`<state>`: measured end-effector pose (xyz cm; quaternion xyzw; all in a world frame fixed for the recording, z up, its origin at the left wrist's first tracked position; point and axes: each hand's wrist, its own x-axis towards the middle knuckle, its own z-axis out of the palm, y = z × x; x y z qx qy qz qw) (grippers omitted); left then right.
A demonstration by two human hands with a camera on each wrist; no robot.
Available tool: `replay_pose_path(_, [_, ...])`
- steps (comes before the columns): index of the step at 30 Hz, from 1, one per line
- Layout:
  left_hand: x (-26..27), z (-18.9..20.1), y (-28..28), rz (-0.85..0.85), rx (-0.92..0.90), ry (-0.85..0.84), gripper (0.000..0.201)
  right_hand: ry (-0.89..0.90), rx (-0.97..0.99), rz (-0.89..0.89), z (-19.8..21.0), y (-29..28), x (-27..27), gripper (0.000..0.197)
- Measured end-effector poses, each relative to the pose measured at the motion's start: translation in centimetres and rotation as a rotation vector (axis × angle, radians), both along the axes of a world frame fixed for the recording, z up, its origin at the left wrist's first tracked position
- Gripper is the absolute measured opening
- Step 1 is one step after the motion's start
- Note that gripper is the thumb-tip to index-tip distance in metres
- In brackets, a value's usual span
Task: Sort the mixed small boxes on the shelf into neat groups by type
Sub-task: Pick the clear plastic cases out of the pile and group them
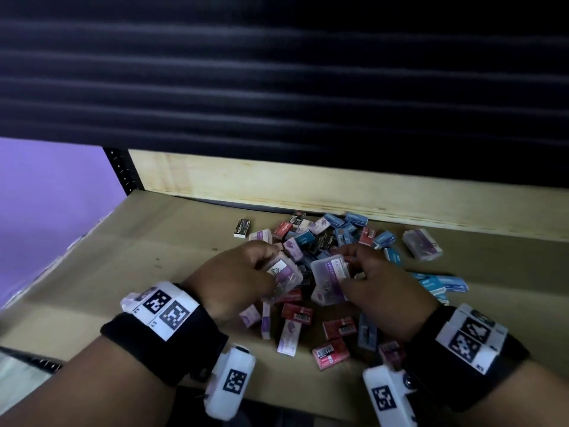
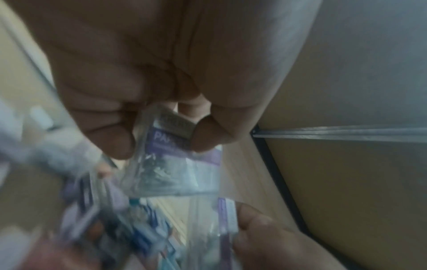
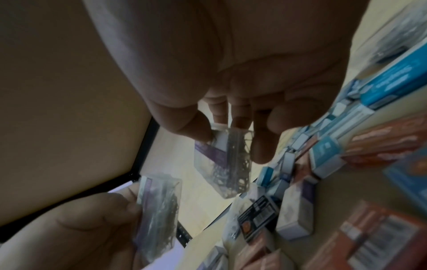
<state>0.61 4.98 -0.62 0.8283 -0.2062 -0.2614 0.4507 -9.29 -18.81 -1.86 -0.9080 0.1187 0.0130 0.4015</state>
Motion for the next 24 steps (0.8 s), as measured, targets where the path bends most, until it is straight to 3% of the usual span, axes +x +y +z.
replay_pose_path(7, [2.3, 3.3, 4.7, -0.006, 0.255, -0.37, 0.028, -0.069, -0.089, 0.084, 0.9, 2.9, 1.2, 0.021])
replay_pose_path(14, [6.1, 4.2, 9.9, -0.081, 0.459, -0.583, 0.035, -0.063, -0.229, 0.192, 1.6, 7.4, 4.6, 0.02])
replay_pose_path(24, [10.7, 2.8, 14.1, -0.232, 0.677, -0.558, 0.039, 0.026, -0.328, 0.385, 1.0, 15.1, 11.1, 0.022])
